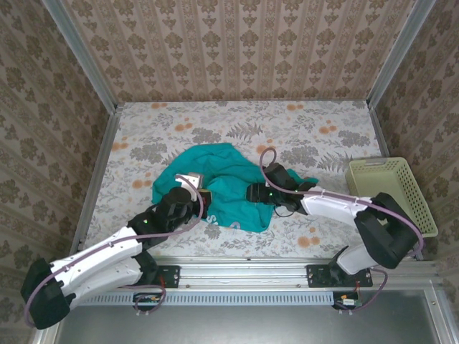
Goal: Fold the inside-out t-shirt
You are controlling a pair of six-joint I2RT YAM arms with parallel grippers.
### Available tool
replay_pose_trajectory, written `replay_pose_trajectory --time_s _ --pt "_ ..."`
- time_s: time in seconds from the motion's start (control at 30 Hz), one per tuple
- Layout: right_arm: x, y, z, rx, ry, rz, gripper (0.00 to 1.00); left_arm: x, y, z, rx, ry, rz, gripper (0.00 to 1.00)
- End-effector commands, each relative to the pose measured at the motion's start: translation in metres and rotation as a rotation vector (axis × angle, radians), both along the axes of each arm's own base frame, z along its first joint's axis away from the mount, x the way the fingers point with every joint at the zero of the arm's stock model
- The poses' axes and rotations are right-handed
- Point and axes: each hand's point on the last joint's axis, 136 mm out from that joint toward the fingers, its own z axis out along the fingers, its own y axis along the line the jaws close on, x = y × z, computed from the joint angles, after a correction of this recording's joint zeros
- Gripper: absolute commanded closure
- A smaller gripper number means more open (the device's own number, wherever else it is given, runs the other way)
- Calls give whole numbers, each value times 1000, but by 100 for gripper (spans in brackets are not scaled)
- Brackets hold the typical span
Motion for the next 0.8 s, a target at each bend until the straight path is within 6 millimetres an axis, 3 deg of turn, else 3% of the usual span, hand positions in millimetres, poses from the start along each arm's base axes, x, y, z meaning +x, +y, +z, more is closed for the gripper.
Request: replay_pose_trajectory --time_s 0.0,0.1,0.17,0.23,0.3,0.37,0.5,0.57,0.7,0.77 --pt "18 22 10 84 -30 11 33 -1 10 -10 18 24 35 100" --pt "25 26 1 61 -22 20 35 -1 13 -14 21 34 41 100" --pt "28 31 -3 59 -13 35 43 -2 15 -16 29 41 47 100" --pt "29 36 -2 74 -12 52 61 -1 17 -17 39 48 57 100" --pt "29 35 5 73 -29 53 88 1 21 -16 57 51 71 100" --pt "29 20 15 1 -63 21 100 5 27 -14 88 51 95 100" --pt "23 -35 55 -251 -181 -80 100 15 39 -4 199 55 147 100" --pt "17 -55 94 -307 -269 -105 100 21 39 0 255 57 164 100" --pt "-3 -77 171 -378 -456 -115 100 37 43 12 390 46 230 100" --pt "-12 -82 197 -393 -515 -111 100 43 46 23 452 21 273 100"
